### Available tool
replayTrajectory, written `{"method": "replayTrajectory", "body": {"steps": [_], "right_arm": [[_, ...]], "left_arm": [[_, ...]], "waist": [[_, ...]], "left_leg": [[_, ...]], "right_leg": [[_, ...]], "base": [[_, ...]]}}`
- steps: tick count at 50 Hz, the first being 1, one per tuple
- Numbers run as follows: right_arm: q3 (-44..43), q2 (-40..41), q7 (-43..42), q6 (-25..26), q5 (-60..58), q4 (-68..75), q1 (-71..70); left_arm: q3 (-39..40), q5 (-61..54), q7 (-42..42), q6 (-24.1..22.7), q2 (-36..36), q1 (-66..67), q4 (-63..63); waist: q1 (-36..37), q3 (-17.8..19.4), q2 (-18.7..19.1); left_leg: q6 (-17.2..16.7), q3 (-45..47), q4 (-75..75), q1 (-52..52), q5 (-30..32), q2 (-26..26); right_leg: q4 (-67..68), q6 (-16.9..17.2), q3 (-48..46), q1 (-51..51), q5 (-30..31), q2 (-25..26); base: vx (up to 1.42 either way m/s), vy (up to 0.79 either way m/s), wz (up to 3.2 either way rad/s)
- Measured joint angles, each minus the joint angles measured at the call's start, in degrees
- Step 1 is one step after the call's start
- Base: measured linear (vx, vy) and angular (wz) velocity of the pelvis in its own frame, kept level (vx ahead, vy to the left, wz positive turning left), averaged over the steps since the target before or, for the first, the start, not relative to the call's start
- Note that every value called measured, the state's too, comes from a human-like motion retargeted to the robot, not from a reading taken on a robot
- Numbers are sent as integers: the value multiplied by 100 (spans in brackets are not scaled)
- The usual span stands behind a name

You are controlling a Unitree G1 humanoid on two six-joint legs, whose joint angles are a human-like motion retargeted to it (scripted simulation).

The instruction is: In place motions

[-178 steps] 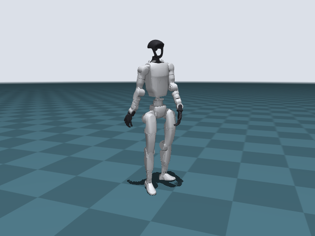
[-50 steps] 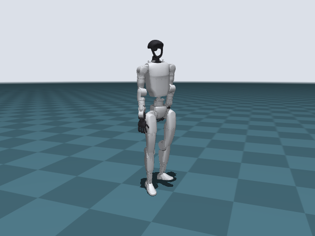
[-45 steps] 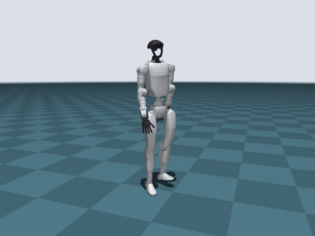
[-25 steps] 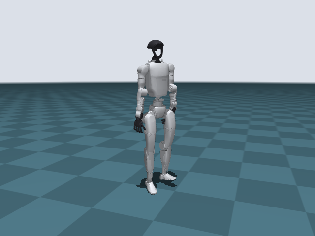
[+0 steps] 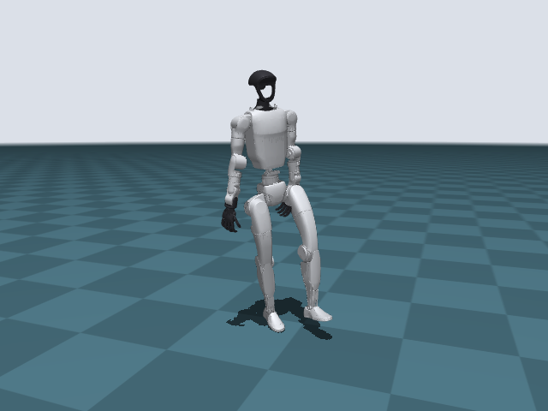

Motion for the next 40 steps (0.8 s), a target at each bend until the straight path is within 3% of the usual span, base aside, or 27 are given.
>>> {"method": "replayTrajectory", "body": {"steps": [5,9,15,20,25,33,36,38,40], "right_arm": [[34,57,151,67,222,8,-66],[118,197,245,81,7,-176,-104],[457,359,442,-90,-303,-679,-130],[566,433,563,-206,-685,-964,-83],[506,416,602,-248,-836,-841,-56],[10,318,461,-127,-271,-293,12],[-206,235,374,-57,-31,-6,66],[-320,181,302,-11,57,153,127],[-398,144,207,30,121,277,176]], "left_arm": [[-248,266,-104,-24,47,-17,-185],[-213,341,-94,-49,13,21,-50],[-48,277,-79,23,-27,108,339],[31,314,-63,43,-24,284,541],[167,311,72,46,10,457,609],[131,75,303,33,162,299,222],[14,92,236,-3,194,191,-45],[-61,126,198,-42,194,116,-179],[-134,177,164,-67,180,23,-287]], "waist": [[592,640,198],[920,821,146],[1078,888,127],[851,539,132],[544,-64,137],[-342,-658,140],[-416,-818,297],[-477,-944,393],[-536,-1058,453]], "left_leg": [[-708,-567,-1838,-361,-201,201],[-892,-952,-2202,-882,-313,292],[-977,-363,-1581,-971,-138,535],[-683,-606,-1222,-470,-151,326],[-351,-701,-1057,331,-429,224],[180,-811,-526,1592,-721,208],[-389,-522,-1125,2232,-1028,441],[-430,-80,-1686,2481,-1175,584],[-346,-486,-2068,2523,-1091,413]], "right_leg": [[-35,-172,97,487,-12,269],[-101,-229,159,614,68,151],[-41,-248,189,625,55,40],[-3,-128,53,445,-23,-46],[-19,-11,-71,130,-52,-122],[-148,184,-507,-87,-91,-250],[-194,246,-638,-126,-100,-110],[-229,303,-735,-153,-102,-59],[-275,369,-835,-190,-86,-69]], "base": [[1,-1,-50],[-1,-1,-40],[1,3,-22],[6,4,28],[8,8,36],[0,9,85],[-4,13,49],[-7,21,53],[-13,25,56]]}}
